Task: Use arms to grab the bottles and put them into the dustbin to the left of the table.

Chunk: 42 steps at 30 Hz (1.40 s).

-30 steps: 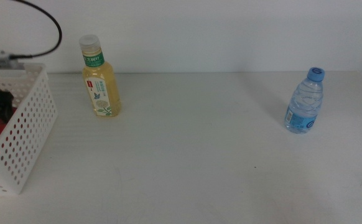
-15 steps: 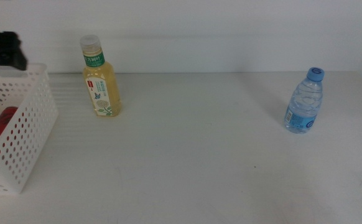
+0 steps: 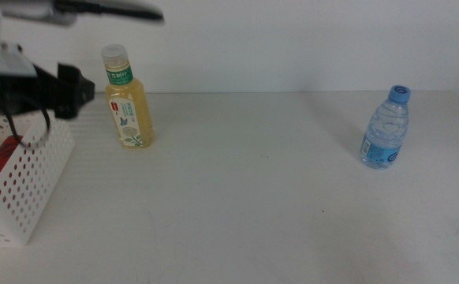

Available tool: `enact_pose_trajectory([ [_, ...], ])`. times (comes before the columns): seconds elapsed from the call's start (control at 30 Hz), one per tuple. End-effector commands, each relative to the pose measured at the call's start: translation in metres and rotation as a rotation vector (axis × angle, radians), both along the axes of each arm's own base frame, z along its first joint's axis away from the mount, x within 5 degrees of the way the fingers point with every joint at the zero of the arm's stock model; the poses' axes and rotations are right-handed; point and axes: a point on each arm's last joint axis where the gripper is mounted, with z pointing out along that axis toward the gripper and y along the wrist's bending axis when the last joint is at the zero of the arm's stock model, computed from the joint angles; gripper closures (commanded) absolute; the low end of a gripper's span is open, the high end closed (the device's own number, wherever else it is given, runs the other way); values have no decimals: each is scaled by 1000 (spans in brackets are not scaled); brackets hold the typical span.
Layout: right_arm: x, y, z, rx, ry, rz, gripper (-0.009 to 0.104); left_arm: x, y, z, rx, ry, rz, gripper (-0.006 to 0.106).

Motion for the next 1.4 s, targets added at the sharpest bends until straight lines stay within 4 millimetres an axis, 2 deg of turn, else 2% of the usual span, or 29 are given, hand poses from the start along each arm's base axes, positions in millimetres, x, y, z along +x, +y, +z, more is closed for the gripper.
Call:
enact_pose_trajectory([
  [0.0, -2, -1, 11, 0, -112, -5, 25, -10, -5, 10, -52, -183, 2, 20],
  [0.37, -2, -1, 11, 0, -112, -5, 25, -34, -11, -66, -125, -374, 32, 21],
  [0.5, -2, -1, 11, 0, -112, -5, 25, -44, -8, -80, -117, -488, 38, 21],
  [0.63, -2, -1, 11, 0, -112, -5, 25, -50, -3, -94, -149, -500, 72, 19],
  [0.8, -2, -1, 11, 0, -112, -5, 25, -39, -5, -109, -144, -478, 80, 10],
  [1.1, -2, -1, 11, 0, -112, -5, 25, -13, -12, -132, -175, -587, 80, 10],
  [1.37, -2, -1, 11, 0, -112, -5, 25, 31, -23, -149, -168, -569, 88, 10],
])
